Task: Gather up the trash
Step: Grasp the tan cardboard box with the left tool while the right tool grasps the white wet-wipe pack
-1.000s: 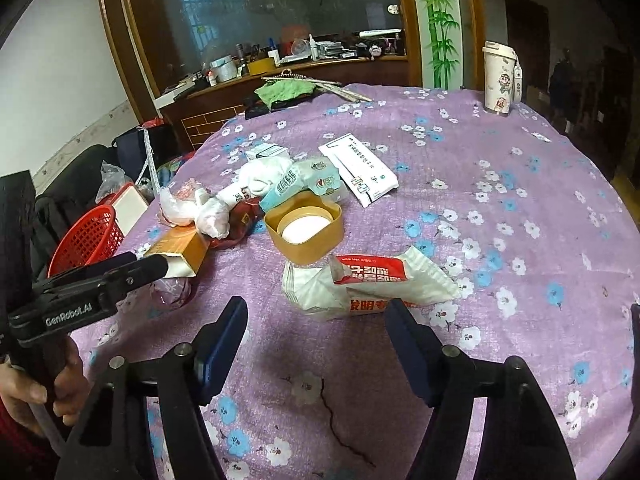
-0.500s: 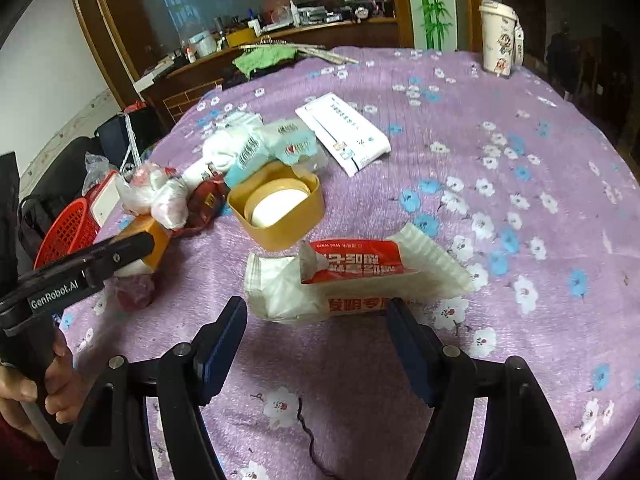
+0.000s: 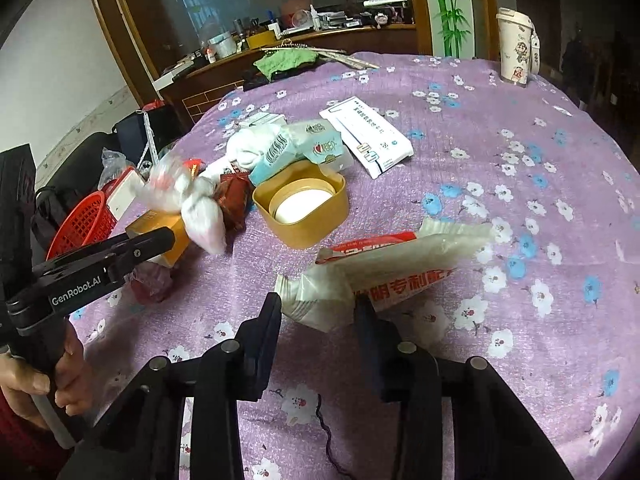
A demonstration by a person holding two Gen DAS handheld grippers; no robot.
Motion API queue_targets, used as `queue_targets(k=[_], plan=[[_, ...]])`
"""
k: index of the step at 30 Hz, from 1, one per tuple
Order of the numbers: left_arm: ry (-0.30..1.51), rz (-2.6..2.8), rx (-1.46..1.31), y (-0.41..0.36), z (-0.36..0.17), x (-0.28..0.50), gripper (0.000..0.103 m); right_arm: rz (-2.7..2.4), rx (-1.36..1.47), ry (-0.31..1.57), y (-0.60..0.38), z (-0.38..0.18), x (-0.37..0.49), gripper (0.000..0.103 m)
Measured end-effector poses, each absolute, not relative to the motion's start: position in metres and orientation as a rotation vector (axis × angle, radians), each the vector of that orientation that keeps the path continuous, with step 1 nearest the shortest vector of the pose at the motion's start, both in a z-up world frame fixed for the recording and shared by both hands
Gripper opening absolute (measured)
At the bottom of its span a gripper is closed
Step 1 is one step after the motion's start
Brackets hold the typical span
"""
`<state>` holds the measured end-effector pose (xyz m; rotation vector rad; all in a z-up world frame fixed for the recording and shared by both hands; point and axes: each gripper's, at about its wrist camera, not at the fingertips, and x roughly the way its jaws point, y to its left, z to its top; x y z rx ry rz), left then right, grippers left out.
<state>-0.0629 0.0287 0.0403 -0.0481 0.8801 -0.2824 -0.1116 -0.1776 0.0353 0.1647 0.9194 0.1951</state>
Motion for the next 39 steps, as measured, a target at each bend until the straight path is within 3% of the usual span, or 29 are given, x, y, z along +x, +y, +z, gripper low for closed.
queue_targets(k=[25, 39], plan=[[0.741, -0.386, -0.057, 0.060, 0.078, -0.109, 0.040, 0.268, 0.129, 0.845, -0.160, 0.065, -0.127, 0.040], [0.786, -0.407, -0.002, 0.072, 0.070, -0.115, 0.043, 0.325, 0.096, 0.850, -0.140, 0.072, -0.124, 0.040]])
